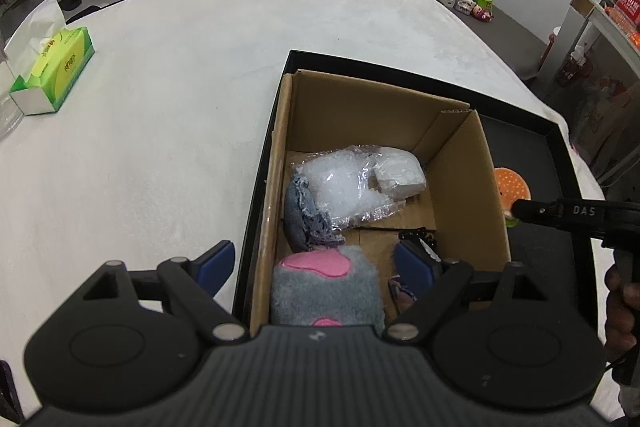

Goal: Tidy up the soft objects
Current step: 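Close the right gripper on the burger plush, then carry the burger plush with the right gripper and release it into the box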

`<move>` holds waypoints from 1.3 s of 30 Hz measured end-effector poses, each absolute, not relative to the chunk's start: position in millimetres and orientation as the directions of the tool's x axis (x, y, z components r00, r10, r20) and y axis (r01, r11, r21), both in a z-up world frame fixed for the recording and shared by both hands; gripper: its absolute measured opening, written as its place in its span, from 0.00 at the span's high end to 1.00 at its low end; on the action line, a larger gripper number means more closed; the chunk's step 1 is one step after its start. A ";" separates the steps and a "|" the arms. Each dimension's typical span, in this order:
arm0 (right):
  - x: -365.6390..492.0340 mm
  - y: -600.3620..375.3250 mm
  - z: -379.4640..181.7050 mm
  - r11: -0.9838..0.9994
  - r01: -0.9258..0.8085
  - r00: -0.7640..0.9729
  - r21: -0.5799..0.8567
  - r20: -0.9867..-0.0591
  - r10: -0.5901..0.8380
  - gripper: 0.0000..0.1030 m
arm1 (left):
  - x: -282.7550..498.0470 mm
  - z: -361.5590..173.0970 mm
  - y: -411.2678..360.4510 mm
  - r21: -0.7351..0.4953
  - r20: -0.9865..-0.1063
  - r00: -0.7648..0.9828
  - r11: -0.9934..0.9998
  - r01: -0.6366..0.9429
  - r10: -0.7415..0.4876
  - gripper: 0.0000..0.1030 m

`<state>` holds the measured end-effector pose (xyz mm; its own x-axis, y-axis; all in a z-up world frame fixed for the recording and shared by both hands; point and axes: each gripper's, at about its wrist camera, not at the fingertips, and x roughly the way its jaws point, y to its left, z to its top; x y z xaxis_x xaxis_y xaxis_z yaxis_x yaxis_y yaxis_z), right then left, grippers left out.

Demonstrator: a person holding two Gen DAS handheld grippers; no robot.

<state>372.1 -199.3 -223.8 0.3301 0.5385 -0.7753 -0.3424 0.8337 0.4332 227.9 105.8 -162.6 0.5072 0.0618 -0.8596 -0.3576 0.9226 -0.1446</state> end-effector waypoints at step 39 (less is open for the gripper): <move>320.2 -117.3 -119.9 0.818 -0.492 0.420 0.300 -0.741 0.524 0.89 | 188.1 -177.5 135.6 -0.321 -0.777 0.627 0.890 -0.324 -0.052 0.58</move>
